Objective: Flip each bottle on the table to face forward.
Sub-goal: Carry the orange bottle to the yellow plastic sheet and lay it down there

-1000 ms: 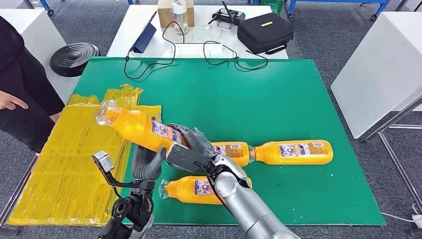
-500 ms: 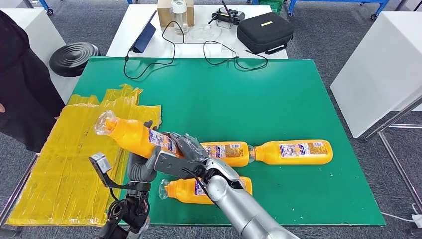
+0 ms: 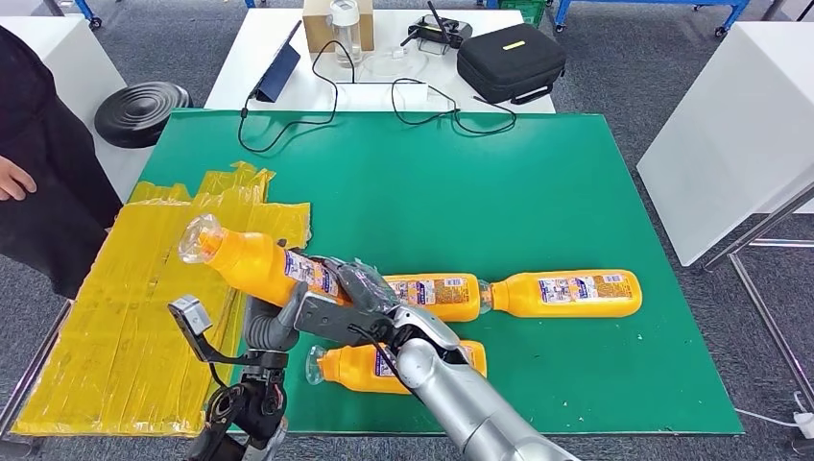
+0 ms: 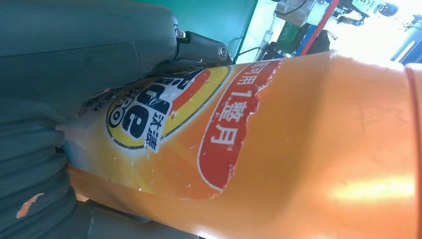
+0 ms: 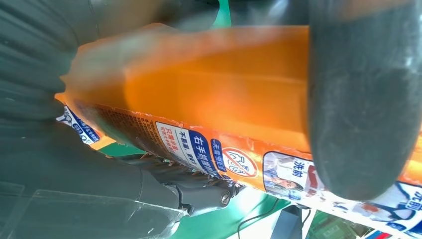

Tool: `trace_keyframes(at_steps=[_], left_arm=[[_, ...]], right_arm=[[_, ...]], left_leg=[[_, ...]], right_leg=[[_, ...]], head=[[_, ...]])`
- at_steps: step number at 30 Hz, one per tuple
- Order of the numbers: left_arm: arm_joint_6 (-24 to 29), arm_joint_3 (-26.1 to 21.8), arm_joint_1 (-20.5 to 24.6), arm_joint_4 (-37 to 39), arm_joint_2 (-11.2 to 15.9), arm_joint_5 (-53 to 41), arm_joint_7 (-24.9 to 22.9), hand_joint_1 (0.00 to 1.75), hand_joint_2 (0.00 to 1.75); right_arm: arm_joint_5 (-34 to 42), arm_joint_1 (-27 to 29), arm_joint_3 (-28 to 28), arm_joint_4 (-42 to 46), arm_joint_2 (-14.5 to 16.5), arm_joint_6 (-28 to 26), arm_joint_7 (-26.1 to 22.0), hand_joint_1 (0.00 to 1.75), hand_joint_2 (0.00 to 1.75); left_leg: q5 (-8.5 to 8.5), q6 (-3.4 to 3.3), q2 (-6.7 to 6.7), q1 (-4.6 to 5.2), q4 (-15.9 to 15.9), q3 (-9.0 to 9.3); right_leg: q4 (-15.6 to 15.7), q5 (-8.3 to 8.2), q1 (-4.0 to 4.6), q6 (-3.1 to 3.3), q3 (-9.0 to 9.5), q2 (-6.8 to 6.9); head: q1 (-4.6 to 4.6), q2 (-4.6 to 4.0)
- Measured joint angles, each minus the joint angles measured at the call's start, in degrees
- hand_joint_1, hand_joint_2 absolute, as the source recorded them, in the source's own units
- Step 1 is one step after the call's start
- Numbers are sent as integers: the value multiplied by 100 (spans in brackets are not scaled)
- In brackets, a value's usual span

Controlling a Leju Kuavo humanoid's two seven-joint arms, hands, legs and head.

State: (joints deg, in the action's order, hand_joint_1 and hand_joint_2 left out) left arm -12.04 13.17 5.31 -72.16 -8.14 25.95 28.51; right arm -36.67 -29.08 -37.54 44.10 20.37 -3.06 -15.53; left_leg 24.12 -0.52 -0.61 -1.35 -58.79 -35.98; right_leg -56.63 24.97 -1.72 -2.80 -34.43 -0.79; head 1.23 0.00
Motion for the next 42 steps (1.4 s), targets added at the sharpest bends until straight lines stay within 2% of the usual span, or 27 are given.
trace_keyframes(at_steps=[1,3,5,7,11,15,19,23,30,35,39,42], left_arm=[[3,-8,-8,-1,-4,-7,4,175,175],[7,-31,-27,-3,-16,-25,14,175,175],[40,-65,-41,-7,-33,-89,51,175,175],[303,-88,-43,-45,-49,-371,147,175,175],[1835,-170,-58,-278,-60,-1762,362,175,175],[3577,-570,-69,-603,-5,-3352,427,175,175],[4595,-1092,-42,-737,127,-4615,414,175,175],[4924,-1456,7,-747,234,-5198,392,175,175],[5011,-1859,133,-611,354,-6628,247,175,175],[5012,-2170,382,-21,385,-8882,-352,175,175],[5015,-2320,525,501,397,-9708,-678,175,175],[5016,-2356,630,905,429,-10123,-1012,175,175]], right_arm=[[-2,0,-5,-10,2,0,-5,173,175],[3,-3,-19,-30,2,-6,-27,86,175],[15,6,-33,-50,3,-52,-82,0,87],[52,60,-38,-60,6,-141,-163,0,0],[189,322,18,232,-42,-286,-244,0,0],[391,790,164,1349,-249,-72,-198,0,0],[562,1161,297,2632,-490,301,-81,0,0],[543,1422,358,3528,-662,474,-14,0,0],[181,1709,358,4420,-904,596,152,0,0],[-114,1867,339,4753,-1093,651,294,0,0],[-231,1970,339,4909,-1223,703,316,0,0],[-378,2025,337,4983,-1295,808,352,0,131]], left_leg=[[0,0,0,0,0,0],[0,0,0,0,0,0],[0,0,0,0,0,0],[0,0,-2,0,0,0],[0,0,-1,0,0,-3],[0,0,-2,-1,0,-5],[0,0,-3,-1,0,-5],[0,0,-2,-1,1,-5],[0,0,-2,0,0,-5],[0,1,-16,-1,0,-5],[0,1,-2,0,0,-5],[0,1,-4,0,0,-5]], right_leg=[[0,0,0,0,0,0],[0,0,0,0,0,0],[0,0,0,0,1,0],[0,0,0,0,1,0],[-1,0,0,0,0,1],[-1,0,1,0,-1,1],[-1,1,1,1,-2,1],[0,1,1,2,-2,1],[0,0,0,1,-1,1],[0,0,1,2,1,5],[0,-1,0,1,-3,-4],[0,-1,0,1,-2,-3]], head=[[-1,0],[1,0],[0,0],[-1,0],[-2,0],[-1,0],[-2,0],[-1,0],[-1,0],[-2,0],[-1,0],[-2,0]])
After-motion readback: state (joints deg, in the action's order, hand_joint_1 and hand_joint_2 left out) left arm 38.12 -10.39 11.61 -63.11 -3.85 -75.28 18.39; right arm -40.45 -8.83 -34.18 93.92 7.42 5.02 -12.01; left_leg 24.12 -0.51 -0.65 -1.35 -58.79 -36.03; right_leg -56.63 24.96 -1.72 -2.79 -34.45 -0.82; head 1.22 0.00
